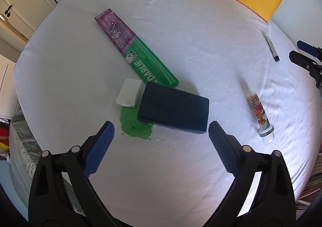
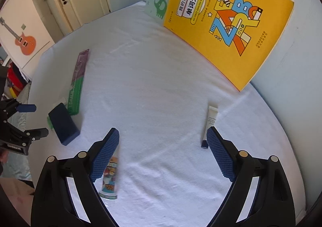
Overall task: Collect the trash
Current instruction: 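Move both tools back over the bed toward the navy case and tube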
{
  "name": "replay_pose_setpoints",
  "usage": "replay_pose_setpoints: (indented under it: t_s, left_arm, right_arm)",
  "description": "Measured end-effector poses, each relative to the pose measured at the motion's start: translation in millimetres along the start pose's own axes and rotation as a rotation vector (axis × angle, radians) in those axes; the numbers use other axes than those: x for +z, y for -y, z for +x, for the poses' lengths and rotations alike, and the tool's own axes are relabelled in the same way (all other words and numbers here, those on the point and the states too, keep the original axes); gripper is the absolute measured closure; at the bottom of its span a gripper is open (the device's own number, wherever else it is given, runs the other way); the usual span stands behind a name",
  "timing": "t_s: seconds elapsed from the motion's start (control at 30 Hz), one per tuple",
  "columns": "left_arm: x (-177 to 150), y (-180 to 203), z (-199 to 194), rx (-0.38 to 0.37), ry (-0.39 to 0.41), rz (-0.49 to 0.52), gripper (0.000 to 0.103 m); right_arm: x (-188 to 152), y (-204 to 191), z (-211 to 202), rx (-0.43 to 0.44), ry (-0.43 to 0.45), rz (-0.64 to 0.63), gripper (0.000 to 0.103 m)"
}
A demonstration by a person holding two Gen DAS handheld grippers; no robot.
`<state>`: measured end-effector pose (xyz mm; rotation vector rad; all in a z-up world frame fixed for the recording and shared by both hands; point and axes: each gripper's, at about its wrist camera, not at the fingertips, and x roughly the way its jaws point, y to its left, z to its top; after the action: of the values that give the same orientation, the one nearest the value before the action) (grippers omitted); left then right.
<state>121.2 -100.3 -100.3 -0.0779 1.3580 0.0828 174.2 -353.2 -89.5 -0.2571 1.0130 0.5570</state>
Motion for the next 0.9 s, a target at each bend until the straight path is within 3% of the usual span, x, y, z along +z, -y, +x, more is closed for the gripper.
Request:
replay_pose_setpoints:
  t_s: [0.2, 0.27, 0.33, 0.57, 0.7, 0.9]
  left_arm:
    - [14.0, 11.3, 16.4, 0.001, -0.034, -0.079, 0.012]
    - [16.5, 12.0, 18.9, -0.001, -0.026, -0.12, 0.019]
    - [19.8, 14.8, 23.7, -0.01, -0.035, -0.142, 0.02]
    - [32.3, 25.3, 35.6, 0.055, -0.023, -0.173, 0.017]
    - [46.5, 34.9, 45.4, 0.124, -0.035, -0.177, 0.017]
    - [38.7, 43.4, 43.5, 0.161, -0.035, -0.196, 0.018]
  right_arm:
    - [1.2, 27.0, 25.0, 0.017, -0.031, 0.005, 0.015]
    - [1.0, 33.5, 31.0, 0.022, -0.039, 0.008, 0.015]
    - [0.9, 40.1, 38.2, 0.029, -0.05, 0.011, 0.015]
    - [-2.9, 57.7, 62.6, 0.018, -0.077, 0.037, 0.018]
    - [-5.0, 57.6, 74.6, 0.009, -0.097, 0.047, 0.035]
    - [-5.4, 54.2, 79.1, -0.005, -0.098, 0.016, 0.034]
